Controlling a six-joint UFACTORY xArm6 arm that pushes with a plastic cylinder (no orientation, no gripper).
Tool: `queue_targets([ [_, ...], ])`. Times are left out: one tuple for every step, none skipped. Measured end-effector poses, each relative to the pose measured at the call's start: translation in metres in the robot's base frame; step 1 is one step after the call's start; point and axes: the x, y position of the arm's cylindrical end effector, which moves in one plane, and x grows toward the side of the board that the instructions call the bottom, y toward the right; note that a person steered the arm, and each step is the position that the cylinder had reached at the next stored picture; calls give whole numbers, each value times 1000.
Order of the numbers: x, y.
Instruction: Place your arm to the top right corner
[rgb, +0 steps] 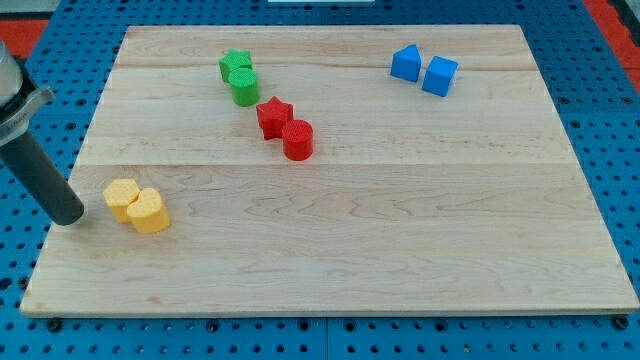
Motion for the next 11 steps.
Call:
queue_targets([
  [0, 3],
  [0, 7],
  [20, 16],
  [62, 24],
  [66, 108],
  [57, 211],
  [45, 305],
  [26, 410],
  [-30, 464],
  [-93, 506],
  [-100, 481],
])
